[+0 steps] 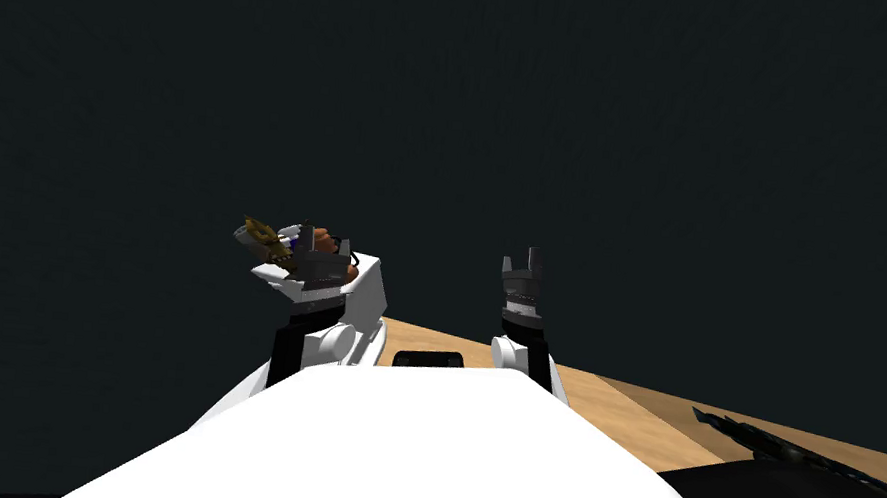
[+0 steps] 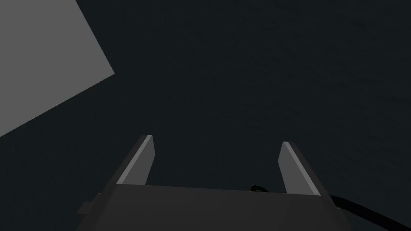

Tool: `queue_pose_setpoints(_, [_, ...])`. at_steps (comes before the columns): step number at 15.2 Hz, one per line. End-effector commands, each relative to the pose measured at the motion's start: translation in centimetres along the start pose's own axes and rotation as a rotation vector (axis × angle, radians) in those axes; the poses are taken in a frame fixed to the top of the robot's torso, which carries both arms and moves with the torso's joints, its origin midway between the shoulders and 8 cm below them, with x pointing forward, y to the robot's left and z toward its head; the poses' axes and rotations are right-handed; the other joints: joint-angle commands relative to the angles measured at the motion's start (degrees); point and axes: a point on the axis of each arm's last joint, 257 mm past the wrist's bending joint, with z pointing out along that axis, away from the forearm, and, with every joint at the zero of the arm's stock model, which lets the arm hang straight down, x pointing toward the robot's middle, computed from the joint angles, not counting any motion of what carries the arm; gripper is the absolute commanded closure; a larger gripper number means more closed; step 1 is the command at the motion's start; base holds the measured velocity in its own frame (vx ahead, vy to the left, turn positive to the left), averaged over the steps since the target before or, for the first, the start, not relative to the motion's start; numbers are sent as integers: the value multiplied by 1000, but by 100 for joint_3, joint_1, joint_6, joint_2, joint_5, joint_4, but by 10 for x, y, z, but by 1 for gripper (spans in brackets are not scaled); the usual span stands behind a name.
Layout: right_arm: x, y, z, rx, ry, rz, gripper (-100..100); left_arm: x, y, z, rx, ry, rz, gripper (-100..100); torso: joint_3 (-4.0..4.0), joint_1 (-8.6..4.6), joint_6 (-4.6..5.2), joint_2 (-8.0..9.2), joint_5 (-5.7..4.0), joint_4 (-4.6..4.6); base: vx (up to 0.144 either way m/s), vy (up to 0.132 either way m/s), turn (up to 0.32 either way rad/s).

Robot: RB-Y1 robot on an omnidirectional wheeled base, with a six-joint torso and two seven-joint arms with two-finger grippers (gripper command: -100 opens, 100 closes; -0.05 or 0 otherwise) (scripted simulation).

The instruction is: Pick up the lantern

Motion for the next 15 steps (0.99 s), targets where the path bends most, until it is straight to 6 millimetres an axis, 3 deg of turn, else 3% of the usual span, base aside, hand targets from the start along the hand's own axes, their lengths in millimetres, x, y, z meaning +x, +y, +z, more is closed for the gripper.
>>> queue_pose_setpoints(1, [0, 0, 0, 0, 0, 0, 0, 5, 3, 2, -6, 41, 18, -100, 0, 0, 0, 0, 0, 0, -9, -6, 9])
queue_pose_setpoints(5, [0, 0, 0, 0, 0, 0, 0, 10, 11, 6, -15, 95, 44, -100, 5, -3, 0, 9, 0, 2, -25, -13, 19])
queue_pose_setpoints(15, [0, 0, 0, 0, 0, 0, 0, 6, 60, 37, -53, 197, 131, -100, 14, -11, 0, 25, -2, 6, -65, -31, 41])
